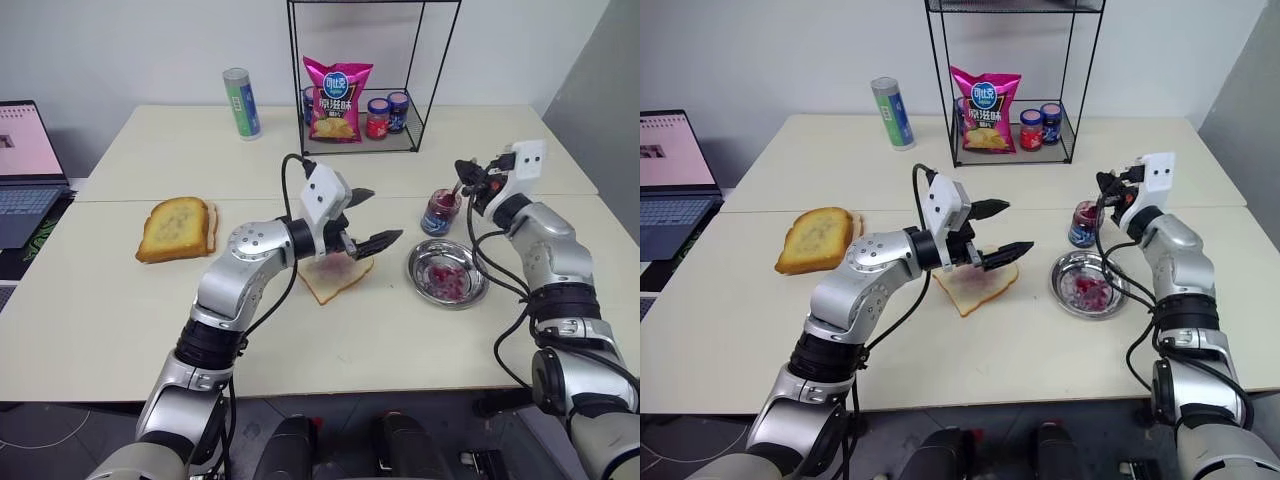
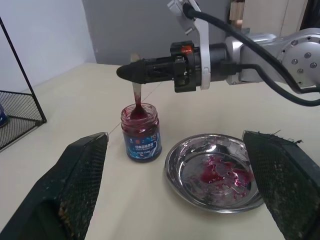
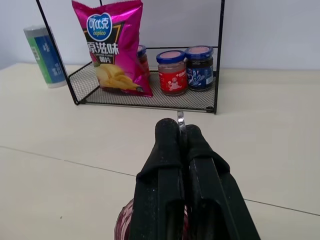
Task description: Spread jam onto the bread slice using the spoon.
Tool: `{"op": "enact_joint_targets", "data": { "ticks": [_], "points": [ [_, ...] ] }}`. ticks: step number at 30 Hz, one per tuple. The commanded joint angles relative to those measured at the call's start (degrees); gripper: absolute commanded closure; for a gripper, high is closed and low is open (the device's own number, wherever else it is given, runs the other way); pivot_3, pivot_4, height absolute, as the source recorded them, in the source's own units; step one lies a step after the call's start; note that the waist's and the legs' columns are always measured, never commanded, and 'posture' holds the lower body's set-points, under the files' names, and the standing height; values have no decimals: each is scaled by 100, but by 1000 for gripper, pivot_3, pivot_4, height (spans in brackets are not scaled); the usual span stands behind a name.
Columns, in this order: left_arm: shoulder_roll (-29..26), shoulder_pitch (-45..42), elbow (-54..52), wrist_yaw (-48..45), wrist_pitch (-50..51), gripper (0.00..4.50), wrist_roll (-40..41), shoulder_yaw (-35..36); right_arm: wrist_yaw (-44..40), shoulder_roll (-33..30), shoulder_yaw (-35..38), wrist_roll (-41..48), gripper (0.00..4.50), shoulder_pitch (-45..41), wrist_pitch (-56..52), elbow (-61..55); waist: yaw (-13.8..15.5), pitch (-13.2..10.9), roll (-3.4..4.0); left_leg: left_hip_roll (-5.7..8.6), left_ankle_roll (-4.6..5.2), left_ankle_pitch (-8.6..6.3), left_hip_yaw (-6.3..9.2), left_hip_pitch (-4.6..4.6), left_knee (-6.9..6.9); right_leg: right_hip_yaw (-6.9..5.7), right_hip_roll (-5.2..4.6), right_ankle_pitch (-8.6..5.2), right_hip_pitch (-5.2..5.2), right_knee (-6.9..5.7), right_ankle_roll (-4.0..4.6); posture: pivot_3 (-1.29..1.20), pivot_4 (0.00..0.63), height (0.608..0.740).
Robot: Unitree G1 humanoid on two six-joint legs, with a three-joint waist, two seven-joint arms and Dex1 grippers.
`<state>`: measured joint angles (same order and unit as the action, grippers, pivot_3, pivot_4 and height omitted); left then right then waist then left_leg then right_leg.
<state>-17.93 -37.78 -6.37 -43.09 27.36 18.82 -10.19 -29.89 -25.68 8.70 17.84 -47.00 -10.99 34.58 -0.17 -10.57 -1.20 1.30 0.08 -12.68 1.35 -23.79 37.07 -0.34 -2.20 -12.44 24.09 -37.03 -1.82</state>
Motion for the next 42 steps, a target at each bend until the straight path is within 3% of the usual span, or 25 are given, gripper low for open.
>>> {"op": "enact_joint_targets", "data": {
  "ticks": [1,21,42],
  "points": [
    [-21,-45,-255,58,3,0,35,113,-27,20,24,-97,4455,-145,70,28,0,0,0,0,0,0,0,0,0,0,0,0,0,0,0,0,150,740],
    [5,-99,-214,101,-33,0,11,113,919,450,1426,1240,4455,-509,-1817,-179,0,0,0,0,0,0,0,1,-1,0,0,0,0,-2,1,0,150,740],
    [15,-125,-47,35,-186,0,-15,101,1682,373,2276,1982,4455,-747,-2339,-188,-1,0,0,0,0,0,-1,0,-1,0,0,0,0,-3,1,0,150,740]
  ]
}}
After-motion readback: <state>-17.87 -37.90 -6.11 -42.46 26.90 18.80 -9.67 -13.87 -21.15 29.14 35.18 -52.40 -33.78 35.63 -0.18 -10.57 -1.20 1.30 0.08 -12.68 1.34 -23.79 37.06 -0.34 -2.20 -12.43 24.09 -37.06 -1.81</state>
